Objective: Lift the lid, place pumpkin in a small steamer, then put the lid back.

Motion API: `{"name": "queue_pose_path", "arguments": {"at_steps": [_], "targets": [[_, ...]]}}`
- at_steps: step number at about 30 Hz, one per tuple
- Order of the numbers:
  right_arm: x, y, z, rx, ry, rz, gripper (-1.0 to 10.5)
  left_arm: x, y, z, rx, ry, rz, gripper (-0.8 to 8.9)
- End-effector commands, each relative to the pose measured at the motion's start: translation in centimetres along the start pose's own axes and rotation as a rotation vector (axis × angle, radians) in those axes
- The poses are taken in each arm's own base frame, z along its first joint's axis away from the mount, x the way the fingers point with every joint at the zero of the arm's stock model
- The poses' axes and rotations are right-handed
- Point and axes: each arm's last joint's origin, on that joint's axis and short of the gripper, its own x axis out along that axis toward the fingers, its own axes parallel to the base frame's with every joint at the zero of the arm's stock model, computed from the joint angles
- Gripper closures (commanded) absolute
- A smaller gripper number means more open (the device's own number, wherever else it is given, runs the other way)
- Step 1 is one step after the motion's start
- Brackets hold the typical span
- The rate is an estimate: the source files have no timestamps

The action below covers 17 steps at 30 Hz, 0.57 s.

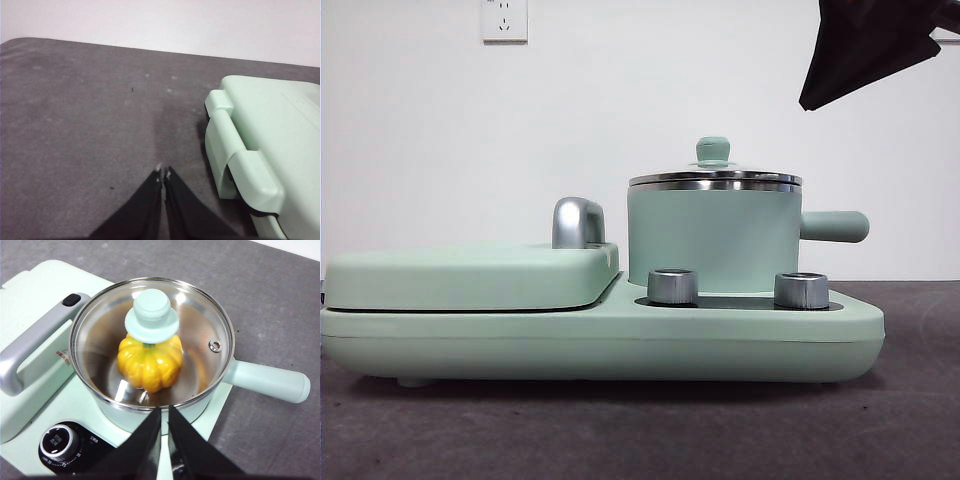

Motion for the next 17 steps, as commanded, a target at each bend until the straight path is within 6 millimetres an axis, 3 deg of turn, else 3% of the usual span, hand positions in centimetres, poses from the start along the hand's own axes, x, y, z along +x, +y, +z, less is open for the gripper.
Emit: {"name": "queue_pose_path", "arguments": {"at_steps": [1,17], "targets": [[0.1,0.17,0.23,-0.007,-0.011,0.004,9.3,0.21,0.05,-0.56,0.017,0.01,-0.001,8.04],[-0.27,0.06,0.22,-0.062,-0.013,-0.017,9.3,0.2,0.04,-0.51,0.018,0.004,-0.001,8.04]]}}
